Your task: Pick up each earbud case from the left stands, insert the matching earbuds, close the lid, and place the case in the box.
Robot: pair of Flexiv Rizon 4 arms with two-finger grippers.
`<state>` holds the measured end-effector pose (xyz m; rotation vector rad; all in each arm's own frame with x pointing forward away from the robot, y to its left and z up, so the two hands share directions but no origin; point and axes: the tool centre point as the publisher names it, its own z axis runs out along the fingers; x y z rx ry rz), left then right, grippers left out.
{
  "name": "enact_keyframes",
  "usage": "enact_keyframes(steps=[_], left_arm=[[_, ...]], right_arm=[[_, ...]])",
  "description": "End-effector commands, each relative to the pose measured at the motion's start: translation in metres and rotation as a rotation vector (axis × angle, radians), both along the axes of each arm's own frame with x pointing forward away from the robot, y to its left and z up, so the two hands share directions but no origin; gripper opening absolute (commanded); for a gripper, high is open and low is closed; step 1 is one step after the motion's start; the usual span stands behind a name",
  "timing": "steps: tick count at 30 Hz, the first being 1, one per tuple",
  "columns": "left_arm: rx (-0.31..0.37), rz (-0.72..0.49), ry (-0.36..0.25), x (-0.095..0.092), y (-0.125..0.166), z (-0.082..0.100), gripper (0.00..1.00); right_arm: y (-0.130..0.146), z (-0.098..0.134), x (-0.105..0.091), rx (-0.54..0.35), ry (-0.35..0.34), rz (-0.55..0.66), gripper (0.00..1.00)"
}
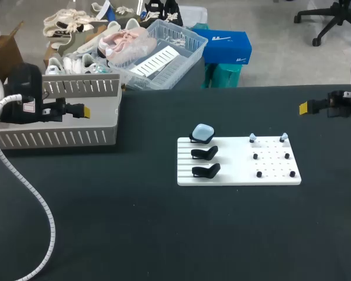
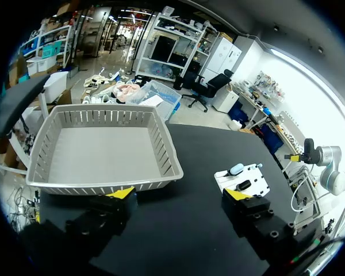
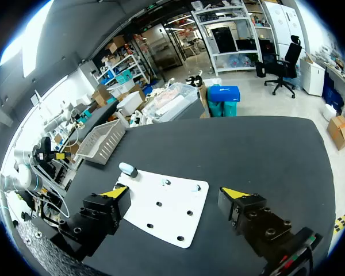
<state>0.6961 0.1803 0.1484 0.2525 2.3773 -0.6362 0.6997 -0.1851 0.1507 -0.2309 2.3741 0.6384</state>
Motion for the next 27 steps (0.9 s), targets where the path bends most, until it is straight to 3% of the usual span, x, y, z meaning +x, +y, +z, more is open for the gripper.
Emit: enact_keyframes(steps=[1, 12, 20, 27], left_arm=[[-0.022, -0.103, -0.024, -0.001, -0.003, 0.007, 1.00], [-0.043, -0.440, -0.121, -0.002, -0.032, 0.022, 1.00], [0.008, -0.639, -0.246, 0.020, -0.070, 0.028, 1.00], [0.058, -0.813, -0.314, 0.039, -0.105, 0.022, 1.00]], right_arm=[[0.000, 0.000, 0.000, -0.001, 0.000, 0.000, 1.00], [0.000, 0.000, 0.000, -0.001, 0.000, 0.000, 1.00], [0.000, 0.000, 0.000, -0.001, 0.000, 0.000, 1.00], [0.000, 0.000, 0.000, -0.001, 0.000, 0.000, 1.00]])
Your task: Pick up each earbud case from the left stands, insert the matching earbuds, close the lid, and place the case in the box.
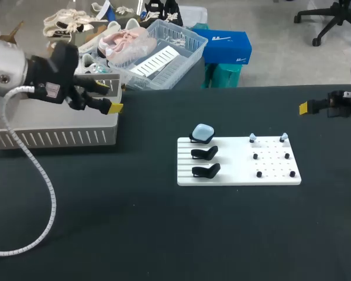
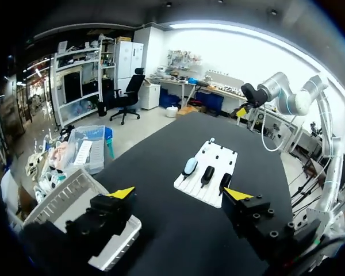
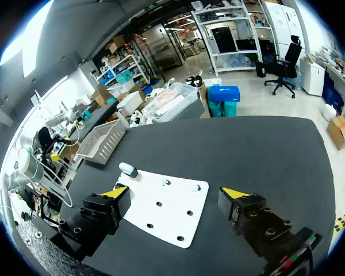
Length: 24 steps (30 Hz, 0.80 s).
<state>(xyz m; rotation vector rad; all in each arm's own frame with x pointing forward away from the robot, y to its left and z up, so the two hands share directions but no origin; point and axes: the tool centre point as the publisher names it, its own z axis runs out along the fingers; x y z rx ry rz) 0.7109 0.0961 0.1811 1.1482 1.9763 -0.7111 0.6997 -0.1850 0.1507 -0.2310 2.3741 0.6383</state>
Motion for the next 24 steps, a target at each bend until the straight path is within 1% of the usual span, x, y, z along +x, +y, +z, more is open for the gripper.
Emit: enact_keyframes(steps=[1, 3, 8, 13, 16, 19, 24], left_arm=[[-0.005, -0.148, 0.022, 0.027, -0.026, -0.012, 1.00], [0.004, -0.184, 0.017, 0.032, -0.035, -0.013, 1.00], [0.028, -0.228, -0.020, 0.044, -0.055, -0.022, 1.00], [0.049, -0.258, -0.054, 0.055, -0.075, -0.039, 1.00], [0.052, -0.267, -0.087, 0.061, -0.085, -0.049, 1.00], [0.038, -0.278, -0.085, 0.066, -0.093, -0.057, 1.00], [0.048, -0.325, -0.073, 0.072, -0.107, -0.072, 1.00]], right_arm=[[0.000, 0.000, 0.000, -0.001, 0.000, 0.000, 1.00], [0.000, 0.000, 0.000, -0.001, 0.000, 0.000, 1.00], [0.000, 0.000, 0.000, -0.001, 0.000, 0.000, 1.00], [0.000, 0.000, 0.000, -0.001, 0.000, 0.000, 1.00], [0.000, 0.000, 0.000, -0.001, 0.000, 0.000, 1.00], [0.000, 0.000, 0.000, -0.001, 0.000, 0.000, 1.00], [0.000, 0.000, 0.000, -0.001, 0.000, 0.000, 1.00]])
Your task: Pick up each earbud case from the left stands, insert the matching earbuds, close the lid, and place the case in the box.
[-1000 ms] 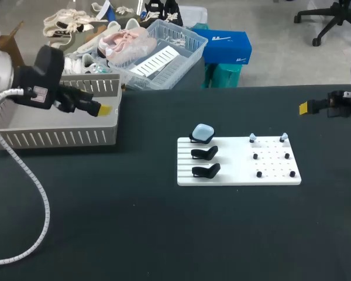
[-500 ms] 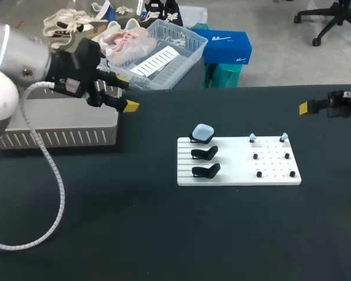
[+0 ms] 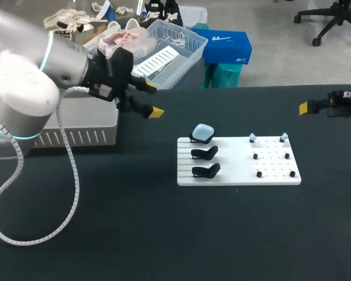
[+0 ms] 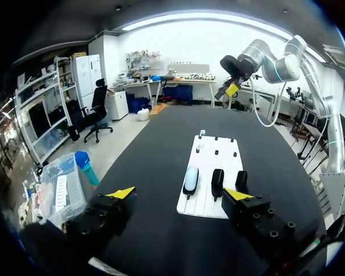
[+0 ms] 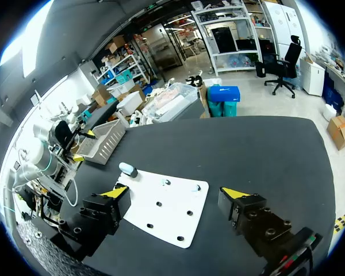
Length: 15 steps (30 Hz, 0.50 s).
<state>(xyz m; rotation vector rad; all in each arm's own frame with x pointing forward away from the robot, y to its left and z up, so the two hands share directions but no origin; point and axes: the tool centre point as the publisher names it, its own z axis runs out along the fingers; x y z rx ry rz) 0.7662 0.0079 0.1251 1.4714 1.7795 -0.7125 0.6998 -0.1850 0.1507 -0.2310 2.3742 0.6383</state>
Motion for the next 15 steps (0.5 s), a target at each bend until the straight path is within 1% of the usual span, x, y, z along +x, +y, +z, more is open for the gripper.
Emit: enact_keyframes(steps=[1, 5, 7, 9, 11, 15], left_arm=[[0.002, -0.064, 0.038, 0.019, -0.022, -0.019, 1.00], [-0.009, -0.077, 0.027, 0.022, -0.034, -0.027, 1.00], [-0.003, -0.083, -0.004, 0.023, -0.040, -0.033, 1.00], [-0.002, -0.084, -0.018, 0.022, -0.045, -0.038, 1.00], [0.000, -0.087, -0.046, 0.022, -0.051, -0.045, 1.00], [0.003, -0.088, -0.028, 0.023, -0.057, -0.055, 1.00]], right_arm=[[0.000, 0.000, 0.000, -0.001, 0.000, 0.000, 1.00], [0.000, 0.000, 0.000, -0.001, 0.000, 0.000, 1.00], [0.000, 0.000, 0.000, -0.001, 0.000, 0.000, 1.00], [0.000, 0.000, 0.000, -0.001, 0.000, 0.000, 1.00], [0.000, 0.000, 0.000, -0.001, 0.000, 0.000, 1.00], [0.000, 0.000, 0.000, -0.001, 0.000, 0.000, 1.00]])
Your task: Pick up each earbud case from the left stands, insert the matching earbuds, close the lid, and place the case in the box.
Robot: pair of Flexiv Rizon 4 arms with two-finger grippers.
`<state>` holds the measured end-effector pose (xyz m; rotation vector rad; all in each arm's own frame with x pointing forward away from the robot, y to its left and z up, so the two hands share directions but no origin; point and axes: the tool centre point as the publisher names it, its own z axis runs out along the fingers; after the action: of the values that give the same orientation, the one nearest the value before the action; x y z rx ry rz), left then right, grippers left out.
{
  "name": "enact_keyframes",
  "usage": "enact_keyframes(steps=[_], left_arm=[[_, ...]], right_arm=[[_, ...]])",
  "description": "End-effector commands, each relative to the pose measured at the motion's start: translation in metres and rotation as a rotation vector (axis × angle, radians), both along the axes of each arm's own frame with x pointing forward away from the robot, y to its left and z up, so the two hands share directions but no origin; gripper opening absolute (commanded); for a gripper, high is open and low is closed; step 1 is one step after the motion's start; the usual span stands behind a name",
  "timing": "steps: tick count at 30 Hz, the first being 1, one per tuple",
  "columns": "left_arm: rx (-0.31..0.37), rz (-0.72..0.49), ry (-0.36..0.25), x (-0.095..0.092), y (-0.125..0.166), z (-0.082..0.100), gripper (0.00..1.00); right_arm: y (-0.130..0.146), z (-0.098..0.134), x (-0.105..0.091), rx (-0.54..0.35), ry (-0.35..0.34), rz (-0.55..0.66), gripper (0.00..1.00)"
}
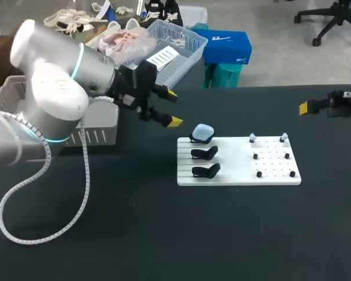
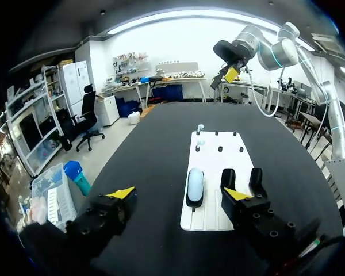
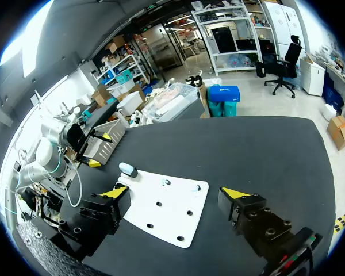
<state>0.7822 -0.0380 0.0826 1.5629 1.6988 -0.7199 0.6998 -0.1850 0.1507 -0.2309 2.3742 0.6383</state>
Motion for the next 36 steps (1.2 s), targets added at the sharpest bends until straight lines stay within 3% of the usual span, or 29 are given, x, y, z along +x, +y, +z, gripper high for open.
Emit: enact_keyframes(steps=[1, 4, 5, 8, 10, 14, 36], left_arm=[[-0.002, -0.003, 0.014, 0.007, -0.012, -0.014, 1.00], [-0.003, 0.004, 0.027, 0.005, -0.014, -0.020, 1.00], [-0.001, 0.010, 0.028, 0.004, -0.015, -0.023, 0.92], [0.002, 0.029, 0.040, 0.003, -0.016, -0.029, 0.91], [0.001, 0.030, 0.040, 0.001, -0.017, -0.031, 0.73], [-0.001, 0.035, 0.040, -0.001, -0.017, -0.033, 0.79], [-0.067, -0.006, 0.060, -0.022, -0.027, -0.055, 0.66]], right_arm=[[0.000, 0.000, 0.000, -0.001, 0.000, 0.000, 1.00], [0.000, 0.000, 0.000, -0.001, 0.000, 0.000, 1.00], [0.000, 0.000, 0.000, -0.001, 0.000, 0.000, 1.00], [0.000, 0.000, 0.000, -0.001, 0.000, 0.000, 1.00], [0.000, 0.000, 0.000, -0.001, 0.000, 0.000, 1.00], [0.000, 0.000, 0.000, -0.001, 0.000, 0.000, 1.00], [0.000, 0.000, 0.000, -0.001, 0.000, 0.000, 1.00]])
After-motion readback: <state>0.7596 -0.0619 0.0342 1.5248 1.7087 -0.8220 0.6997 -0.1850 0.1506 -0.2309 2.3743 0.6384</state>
